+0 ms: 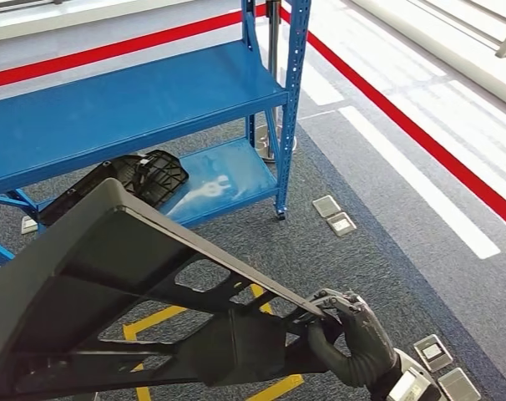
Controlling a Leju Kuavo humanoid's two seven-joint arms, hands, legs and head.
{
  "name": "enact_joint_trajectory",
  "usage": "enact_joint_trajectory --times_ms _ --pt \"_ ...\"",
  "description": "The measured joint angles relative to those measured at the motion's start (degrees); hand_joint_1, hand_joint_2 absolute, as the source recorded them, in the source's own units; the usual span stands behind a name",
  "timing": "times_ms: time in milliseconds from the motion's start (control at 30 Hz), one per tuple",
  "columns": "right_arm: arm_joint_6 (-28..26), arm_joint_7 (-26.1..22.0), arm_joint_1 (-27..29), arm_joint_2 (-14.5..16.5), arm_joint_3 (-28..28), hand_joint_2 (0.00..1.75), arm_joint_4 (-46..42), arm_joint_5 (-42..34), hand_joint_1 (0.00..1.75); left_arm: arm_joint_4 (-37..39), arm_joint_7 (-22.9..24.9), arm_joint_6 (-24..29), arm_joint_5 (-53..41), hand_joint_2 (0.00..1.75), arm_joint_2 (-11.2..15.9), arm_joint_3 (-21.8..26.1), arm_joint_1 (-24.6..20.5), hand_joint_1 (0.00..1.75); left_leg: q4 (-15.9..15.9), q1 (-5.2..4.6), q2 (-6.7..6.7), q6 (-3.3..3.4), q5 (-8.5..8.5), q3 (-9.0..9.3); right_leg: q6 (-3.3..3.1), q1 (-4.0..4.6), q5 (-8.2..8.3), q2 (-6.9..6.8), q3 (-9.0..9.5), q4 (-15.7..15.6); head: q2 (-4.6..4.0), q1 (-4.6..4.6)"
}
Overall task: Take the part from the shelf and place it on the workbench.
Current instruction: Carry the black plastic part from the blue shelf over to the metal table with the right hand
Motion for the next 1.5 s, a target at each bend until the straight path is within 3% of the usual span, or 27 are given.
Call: enact_joint_trajectory --times_ms 67,133,233,267,300,333,400,467,567,633,733,767,800,833,867,933,1000,1033,1067,1133,1200,1267,1333,1367,1433,1500 --pt "-0.16 0.05 0.34 -0.23 0.01 1.75 -0.37 0.12 1.75 0.01 0.02 0.01 -0.07 1.75 -0.19 -0.06 -0.32 0.0 -1.05 0.04 0.79 0.12 0.07 0.25 0.65 -0.15 0.17 0.59 -0.38 -0.01 0.0 0.0" --pt "-0.38 0.14 0.52 -0.58 0.05 1.75 -0.74 0.3 1.75 0.0 0.0 0.03 -0.18 1.75 -0.45 -0.24 -0.61 0.0 -2.64 0.4 1.77 0.45 0.18 0.71 1.15 0.0 -1.19 -0.29 -1.33 1.56 0.0 0.11" --pt "-0.64 0.58 0.59 -1.05 0.17 1.75 -0.9 0.57 1.75 0.02 0.22 0.05 -0.25 1.75 -0.84 -0.54 -0.21 0.0 -3.15 0.59 3.38 0.77 0.32 0.77 1.64 0.02 -5.96 -2.15 -5.31 10.47 0.0 0.3" --pt "-0.71 0.77 0.68 -1.16 0.22 1.75 -0.9 0.63 1.75 0.02 0.33 0.05 -0.27 1.75 -0.92 -0.57 -0.01 0.0 -3.06 0.6 3.94 0.77 0.29 0.72 1.83 -0.07 -6.7 -2.36 -6.4 13.06 0.0 0.32" --pt "-0.78 0.91 0.77 -1.26 0.27 1.75 -0.89 0.68 1.75 0.02 0.42 0.07 -0.31 1.75 -0.98 -0.58 0.14 0.0 -2.95 0.63 4.48 0.72 0.23 0.67 2.04 -0.17 -6.46 -2.53 -6.69 13.96 0.0 0.32" --pt "-0.86 0.98 0.84 -1.35 0.31 1.75 -0.9 0.69 1.75 0.02 0.46 0.08 -0.37 1.75 -1.02 -0.6 0.23 0.0 -2.8 0.7 4.93 0.6 0.13 0.64 2.27 -0.27 -5.21 -2.78 -5.9 12.63 0.0 0.32" --pt "-0.98 1.06 0.9 -1.5 0.4 1.75 -0.95 0.69 1.75 0.02 0.47 0.11 -0.5 1.75 -1.09 -0.64 0.37 0.0 -2.31 0.84 5.63 0.06 -0.27 0.6 2.62 -0.37 -1.91 -4.08 -2.17 5.63 0.0 0.33" --pt "-1.11 1.13 0.9 -1.59 0.51 1.75 -1.1 0.68 1.75 0.02 0.48 0.15 -0.58 1.75 -1.11 -0.66 0.58 0.0 -1.66 0.68 6.08 -0.58 -0.7 0.45 2.21 -0.22 -0.51 -5.05 0.25 0.65 0.0 0.31" --pt "-1.31 1.17 0.87 -1.66 0.67 1.75 -1.24 0.56 1.75 0.02 0.42 0.31 -0.58 1.75 -1.12 -0.67 0.9 0.0 -1.46 0.59 6.57 -1.18 -0.82 0.44 1.04 -0.04 -0.52 -4.47 0.09 0.13 0.0 0.26" --pt "-1.28 1.17 0.53 -1.67 0.79 1.75 -1.3 0.27 1.75 0.02 0.21 0.48 -0.44 1.75 -1.12 -0.67 1.02 0.0 -0.09 0.77 5.62 -1.66 -2.26 -0.09 0.38 -0.19 -0.3 -4.02 -0.09 0.09 0.0 0.26" --pt "-0.47 1.17 -0.62 -1.67 1.11 1.75 -1.24 -0.49 1.75 0.02 -0.29 0.69 0.26 1.75 -1.12 -0.64 1.37 0.0 9.47 0.83 3.69 -2.05 -7.76 -4.25 -0.37 -0.2 0.03 -3.22 -0.51 0.05 0.0 0.26" --pt "0.02 1.16 -1.11 -1.67 1.24 1.75 -1.09 -0.74 1.75 0.02 -0.45 0.8 0.58 1.75 -1.1 -0.6 1.49 0.0 12.79 0.79 3.51 -2.02 -8.92 -5.74 -0.49 -0.12 0.1 -2.81 -0.64 0.06 0.0 0.26" --pt "0.54 1.16 -1.67 -1.67 1.36 1.75 -0.87 -0.98 1.75 0.02 -0.62 0.91 0.94 1.75 -1.09 -0.54 1.57 0.0 14.47 0.74 3.41 -1.89 -9.03 -6.5 -0.58 -0.03 0.16 -2.39 -0.71 0.07 0.0 0.26" --pt "1.06 1.15 -2.32 -1.64 1.47 1.75 -0.59 -1.22 1.75 0.02 -0.8 1.01 1.34 1.75 -1.07 -0.49 1.6 0.0 13.92 0.67 3.3 -1.65 -8.0 -6.21 -0.62 0.06 0.19 -1.92 -0.71 0.07 0.0 0.26" --pt "1.56 1.11 -3.02 -1.62 1.57 1.75 -0.33 -1.49 1.75 0.02 -0.96 1.12 1.66 1.75 -1.05 -0.43 1.59 0.0 11.19 0.57 3.03 -1.28 -6.03 -4.92 -0.64 0.13 0.21 -1.43 -0.63 0.07 0.0 0.26" --pt "2.36 1.0 -4.5 -1.53 1.71 1.75 0.23 -2.0 1.75 0.02 -1.23 1.23 2.19 1.75 -0.87 -0.31 1.63 0.0 3.62 0.3 1.06 -0.25 -1.89 -1.5 -0.56 0.19 0.27 -0.51 -0.59 0.11 0.0 0.26" --pt "2.89 0.9 -5.99 -1.43 1.91 1.75 0.92 -2.33 1.75 0.02 -1.42 1.34 2.44 1.75 -0.66 -0.08 1.78 0.0 -0.38 0.0 -0.71 0.35 -0.24 0.12 -0.13 -0.01 0.54 0.42 -0.98 0.18 0.0 0.26" --pt "3.04 0.87 -6.61 -1.38 2.02 1.75 1.25 -2.42 1.75 0.02 -1.5 1.41 2.49 1.75 -0.57 0.08 1.83 0.0 -0.66 -0.11 -0.79 0.4 -0.28 0.16 0.22 -0.1 0.75 0.88 -1.25 0.17 0.0 0.26" --pt "3.12 0.86 -7.09 -1.36 2.13 1.75 1.51 -2.46 1.75 0.02 -1.59 1.5 2.51 1.75 -0.52 0.24 1.81 0.0 -1.15 -0.14 -0.38 0.39 -0.28 0.29 0.61 -0.19 0.96 1.3 -1.46 0.11 0.0 0.26" --pt "3.17 0.81 -8.0 -1.36 2.29 1.75 1.95 -2.56 1.75 0.02 -1.76 1.62 2.52 1.75 -0.42 0.4 1.65 0.0 -2.28 0.16 0.74 0.56 -0.12 0.59 1.15 -0.07 0.26 0.43 -2.11 0.92 0.0 0.31" --pt "3.16 0.75 -9.17 -1.36 2.47 1.75 2.44 -2.69 1.75 0.02 -1.86 1.63 2.49 1.75 -0.4 0.45 1.67 0.0 -2.95 0.48 1.99 0.79 0.1 0.75 1.47 -0.02 -2.51 -1.52 -4.02 5.08 0.0 0.4" --pt "2.97 0.67 -9.94 -1.34 2.64 1.75 3.03 -2.8 1.75 0.02 -1.84 1.62 2.43 1.75 -0.38 0.48 1.78 0.0 -2.87 0.49 3.15 0.89 0.09 0.66 1.89 -0.17 -5.57 -2.4 -7.07 11.96 0.0 0.44" --pt "2.36 0.52 -10.22 -1.34 2.84 1.75 3.68 -2.58 1.75 0.02 -1.79 1.61 2.34 1.75 -0.3 0.48 1.69 0.0 -2.71 0.53 4.24 0.78 -0.01 0.6 2.36 -0.36 -5.47 -2.73 -7.99 14.42 0.0 0.43" --pt "2.02 0.42 -10.37 -1.34 2.95 1.75 3.96 -2.4 1.75 0.02 -1.77 1.6 2.28 1.75 -0.24 0.48 1.59 0.0 -2.58 0.58 4.68 0.62 -0.13 0.61 2.56 -0.44 -3.91 -3.02 -6.82 12.28 0.0 0.43" --pt "1.47 0.12 -10.78 -1.34 3.17 1.75 4.39 -2.15 1.75 0.02 -1.7 1.5 2.03 1.75 0.0 0.48 1.34 0.0 -2.11 0.55 5.41 0.04 -0.59 0.61 2.71 -0.34 -0.67 -4.64 -2.94 4.7 0.0 0.44" --pt "1.05 -0.21 -11.06 -1.32 3.34 1.75 4.74 -2.16 1.75 0.02 -1.6 1.32 1.81 1.75 0.4 0.46 1.15 0.0 -1.63 0.3 5.9 -0.53 -0.97 0.5 2.14 -0.09 0.28 -5.79 -0.98 0.52 0.0 0.39"
